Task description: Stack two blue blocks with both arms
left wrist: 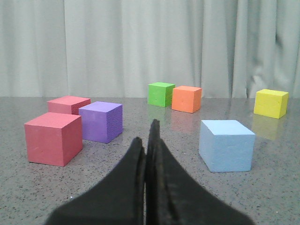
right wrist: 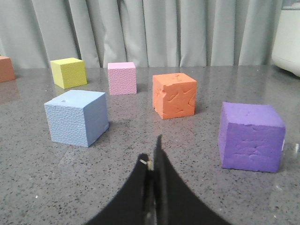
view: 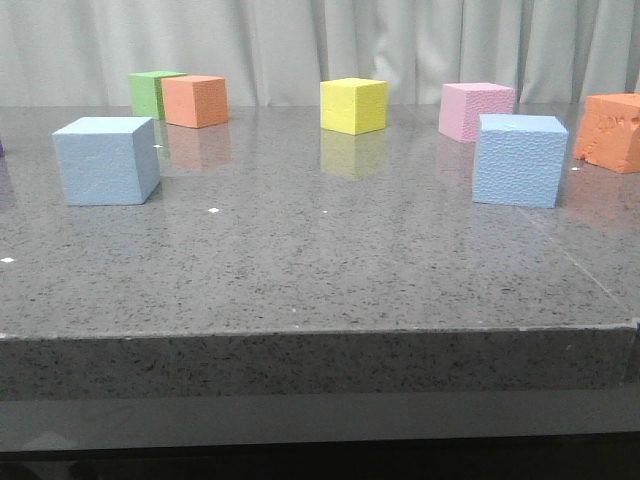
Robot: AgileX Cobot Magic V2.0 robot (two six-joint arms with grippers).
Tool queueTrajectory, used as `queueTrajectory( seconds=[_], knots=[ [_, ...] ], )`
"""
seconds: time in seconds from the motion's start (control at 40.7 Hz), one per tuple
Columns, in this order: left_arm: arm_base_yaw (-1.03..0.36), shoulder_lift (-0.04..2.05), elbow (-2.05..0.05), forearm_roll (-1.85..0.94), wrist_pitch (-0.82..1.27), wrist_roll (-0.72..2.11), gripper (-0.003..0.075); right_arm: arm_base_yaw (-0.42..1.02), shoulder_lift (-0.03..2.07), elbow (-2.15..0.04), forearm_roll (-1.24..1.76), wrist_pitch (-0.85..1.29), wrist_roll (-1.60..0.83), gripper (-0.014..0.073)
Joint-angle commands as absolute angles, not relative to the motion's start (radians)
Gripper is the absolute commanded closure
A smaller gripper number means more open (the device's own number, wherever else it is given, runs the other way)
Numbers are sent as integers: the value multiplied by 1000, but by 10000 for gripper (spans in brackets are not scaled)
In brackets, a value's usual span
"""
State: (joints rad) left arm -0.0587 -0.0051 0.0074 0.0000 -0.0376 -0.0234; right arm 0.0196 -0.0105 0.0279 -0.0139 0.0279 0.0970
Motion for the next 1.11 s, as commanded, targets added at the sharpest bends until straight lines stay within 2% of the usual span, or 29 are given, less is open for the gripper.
queueTrajectory(
  seconds=[0.0, 0.221, 0.442, 0.762, 0.885, 1.081],
  knots=[
    [-66, -23, 8, 0, -131, -30, 741, 14, -28, 22, -25, -77, 91, 662],
    [-66, -23, -70, 0, -117, -30, 741, 14, -28, -50, -25, -16, 91, 662],
    [-66, 15, -355, 0, 137, -30, 741, 14, 1, -320, -25, 248, 91, 662],
    [-66, 260, -745, -11, 555, -30, 741, 14, 268, -659, -25, 563, 91, 662],
    [-66, 328, -774, -11, 580, -30, 741, 14, 370, -695, -25, 649, 91, 662],
    [-66, 370, -742, -11, 584, -30, 741, 14, 464, -681, -25, 667, 91, 662]
  ],
)
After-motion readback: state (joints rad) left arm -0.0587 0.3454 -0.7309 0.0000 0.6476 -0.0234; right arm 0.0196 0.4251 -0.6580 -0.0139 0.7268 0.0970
